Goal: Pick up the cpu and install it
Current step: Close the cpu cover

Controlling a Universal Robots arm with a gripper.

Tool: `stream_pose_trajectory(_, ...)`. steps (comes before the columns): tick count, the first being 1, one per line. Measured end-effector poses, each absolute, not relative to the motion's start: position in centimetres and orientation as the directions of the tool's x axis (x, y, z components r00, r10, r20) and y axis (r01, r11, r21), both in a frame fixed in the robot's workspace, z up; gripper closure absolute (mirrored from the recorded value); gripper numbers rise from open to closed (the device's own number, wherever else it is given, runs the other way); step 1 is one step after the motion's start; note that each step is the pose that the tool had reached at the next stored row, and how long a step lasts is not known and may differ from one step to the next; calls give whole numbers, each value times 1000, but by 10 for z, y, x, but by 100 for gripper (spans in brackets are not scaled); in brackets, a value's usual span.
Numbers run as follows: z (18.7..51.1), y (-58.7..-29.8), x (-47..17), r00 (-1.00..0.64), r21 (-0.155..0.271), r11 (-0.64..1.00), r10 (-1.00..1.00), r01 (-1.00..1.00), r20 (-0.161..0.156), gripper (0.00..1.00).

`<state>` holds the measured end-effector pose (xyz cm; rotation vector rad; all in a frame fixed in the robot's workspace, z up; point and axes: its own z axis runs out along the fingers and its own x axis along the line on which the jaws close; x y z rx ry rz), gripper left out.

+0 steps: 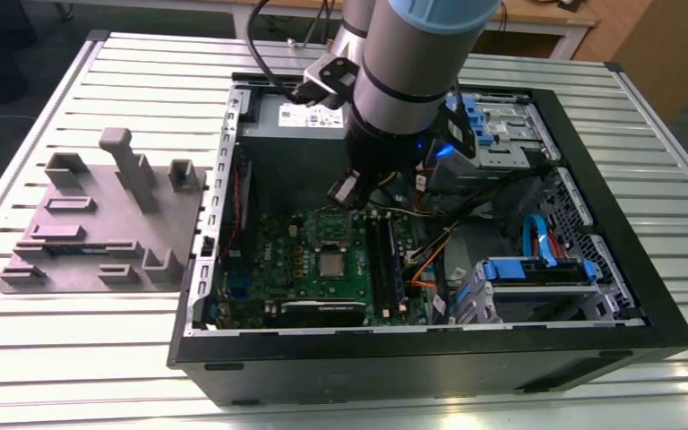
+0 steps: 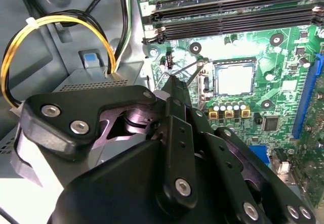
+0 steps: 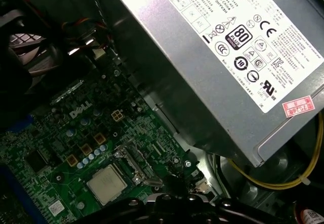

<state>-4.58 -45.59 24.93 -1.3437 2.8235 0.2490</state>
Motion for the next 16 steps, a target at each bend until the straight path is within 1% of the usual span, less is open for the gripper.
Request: stream_pose_trajectory(16, 250, -466, -48, -632, 141, 620, -771, -772, -72, 90)
